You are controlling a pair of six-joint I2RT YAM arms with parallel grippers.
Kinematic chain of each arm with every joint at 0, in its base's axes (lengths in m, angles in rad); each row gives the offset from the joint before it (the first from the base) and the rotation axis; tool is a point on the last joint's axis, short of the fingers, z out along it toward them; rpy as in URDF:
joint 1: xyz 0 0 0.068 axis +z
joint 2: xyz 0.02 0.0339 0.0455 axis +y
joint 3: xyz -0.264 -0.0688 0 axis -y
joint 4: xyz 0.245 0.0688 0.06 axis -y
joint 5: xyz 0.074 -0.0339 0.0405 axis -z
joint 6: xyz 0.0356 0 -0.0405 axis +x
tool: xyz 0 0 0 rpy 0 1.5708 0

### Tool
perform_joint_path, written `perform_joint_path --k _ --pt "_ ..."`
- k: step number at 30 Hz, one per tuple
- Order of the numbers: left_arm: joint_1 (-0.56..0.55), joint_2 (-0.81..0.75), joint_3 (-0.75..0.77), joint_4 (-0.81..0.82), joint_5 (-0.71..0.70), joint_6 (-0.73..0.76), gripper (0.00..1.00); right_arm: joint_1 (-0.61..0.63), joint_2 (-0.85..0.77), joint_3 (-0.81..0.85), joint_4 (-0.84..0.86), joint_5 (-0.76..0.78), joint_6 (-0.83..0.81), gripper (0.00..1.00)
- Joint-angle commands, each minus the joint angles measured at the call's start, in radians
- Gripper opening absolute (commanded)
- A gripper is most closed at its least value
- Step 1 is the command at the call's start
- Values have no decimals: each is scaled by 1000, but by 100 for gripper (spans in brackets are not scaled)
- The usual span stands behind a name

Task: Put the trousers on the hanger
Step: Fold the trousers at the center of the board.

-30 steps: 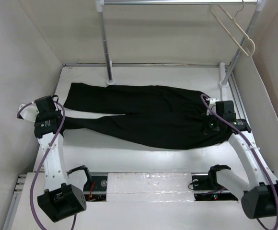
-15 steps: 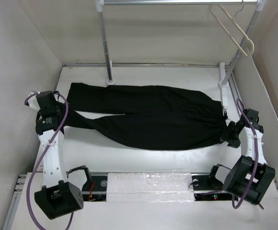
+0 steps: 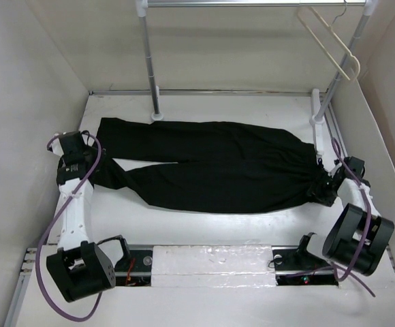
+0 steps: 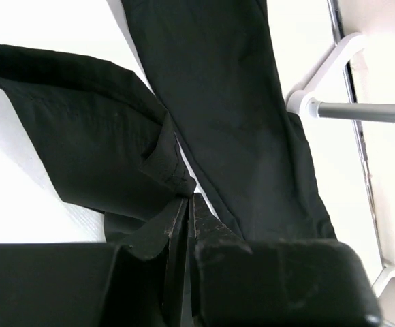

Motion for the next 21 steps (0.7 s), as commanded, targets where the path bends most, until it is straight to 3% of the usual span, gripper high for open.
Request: perform_joint_path --k 1,5,17,21 --pt "-1 -70 -29 25 -14 -3 0 11 -104 49 -53 -45 -91 55" --pt "-1 -90 -46 14 -52 -3 0 11 -174 74 -136 -9 -100 58" --pt "-1 -84 -52 17 -55 -3 0 -75 -59 49 -19 11 -57 58" --pt "-1 -69 -49 28 -74 2 0 -86 -13 12 113 -38 -42 56"
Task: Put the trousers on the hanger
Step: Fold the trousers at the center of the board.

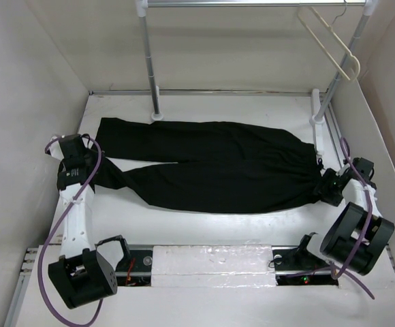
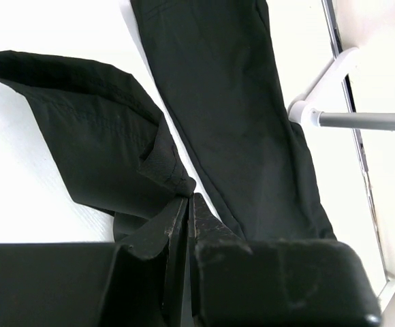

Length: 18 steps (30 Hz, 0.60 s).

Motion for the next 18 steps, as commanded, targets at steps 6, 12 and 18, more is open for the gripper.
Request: perform_joint_path --k 6,12,18 --pt "-1 27 5 26 -62 6 0 -6 117 -1 159 -44 -10 44" --pt "-1 48 10 20 -105 15 0 -26 96 -1 110 -52 -25 0" --pt "47 25 102 -107 -182 60 0 35 -136 -10 -120 -90 -24 0"
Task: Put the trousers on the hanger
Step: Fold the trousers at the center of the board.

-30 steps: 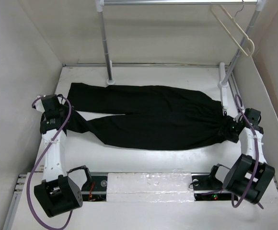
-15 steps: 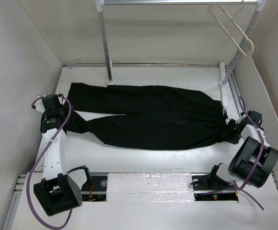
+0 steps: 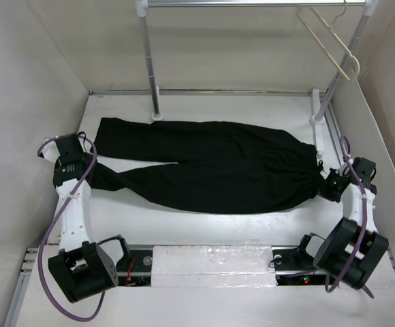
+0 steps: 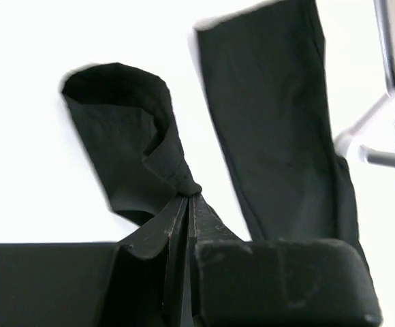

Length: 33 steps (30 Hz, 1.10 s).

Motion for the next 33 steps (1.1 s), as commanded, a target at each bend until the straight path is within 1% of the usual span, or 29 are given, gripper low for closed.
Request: perform_joint_path --k 1,2,3,4,5,6,7,8,9,10,11,12,14,15,16,19,20,22,24,26,28,29,30,31,33 --pt "11 -10 119 -71 -90 45 0 45 -71 -4 -101 -40 -5 0" --pt "11 3 140 -76 -110 45 0 45 -59 21 -97 -37 -9 0" --pt "11 41 163 -80 -139 47 0 45 -13 46 -94 -33 -20 0" --pt "11 62 212 -88 -153 47 0 57 16 78 -92 -30 -23 0" --pt "11 81 232 -88 -164 52 0 57 44 151 -94 -29 -23 0" --pt "11 125 249 -86 -190 55 0 84 78 187 -85 -46 -18 0" --pt "11 148 283 -96 -196 52 0 95 140 222 -78 -55 -12 0" --pt "11 167 297 -96 -196 50 0 95 170 253 -69 -78 -9 0" --pt "11 196 309 -94 -192 46 0 123 201 319 -52 -113 -8 0" --pt "11 210 337 -94 -187 42 0 135 257 351 -48 -121 -8 0" --pt "11 220 354 -97 -190 41 0 150 279 380 -39 -128 -9 0" --pt "11 269 395 -117 -199 38 0 184 323 460 -41 -146 -24 0" --pt "11 289 441 -146 -201 35 0 209 349 474 -31 -149 -28 0" --pt "0 318 461 -157 -223 32 0 218 356 482 -17 -137 -17 0" --pt "-33 326 485 -157 -242 29 0 229 360 485 -3 -128 -11 0" --pt "-58 381 521 -100 -256 30 0 229 380 477 84 -106 46 0" --pt "-58 403 536 -96 -251 26 0 229 376 473 154 -103 69 0" --pt "-58 466 591 -105 -247 16 0 242 370 488 161 -92 98 0" --pt "-58 493 595 -80 -238 10 0 264 377 543 135 -42 92 0" --pt "-58 504 592 -34 -231 10 0 278 385 580 141 -26 92 0" --pt "-58 533 625 -27 -230 13 0 278 402 594 146 -22 103 0" --pt "-58 570 660 -24 -228 21 0 278 409 601 178 -20 113 0" --pt "-58 570 661 -22 -228 22 0 278 409 606 178 -17 117 0" --pt "-58 584 700 -23 -225 21 0 278 425 615 185 -16 120 0" --pt "-58 630 731 -16 -210 13 0 278 446 647 221 -17 130 0"
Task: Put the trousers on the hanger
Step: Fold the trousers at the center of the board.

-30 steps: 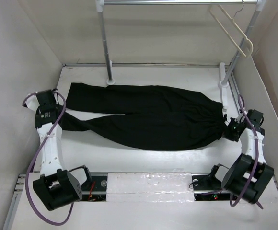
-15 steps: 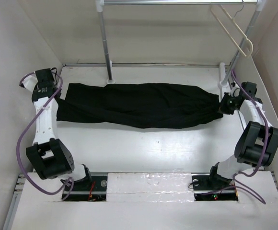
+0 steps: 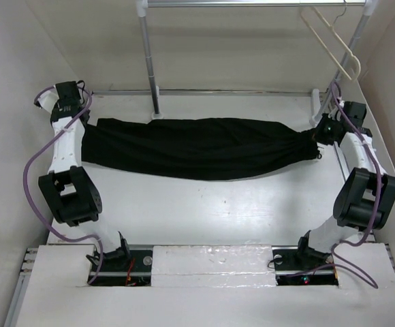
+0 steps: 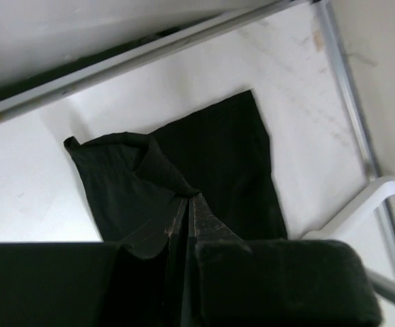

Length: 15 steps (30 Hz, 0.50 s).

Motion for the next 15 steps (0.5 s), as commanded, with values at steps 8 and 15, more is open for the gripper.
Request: perform_joint_path --k 8,15 --pt "4 264 312 14 -12 21 0 17 220 179 203 -16 67 0" --pt "13 421 495 -9 -15 50 0 8 316 251 237 -45 107 0"
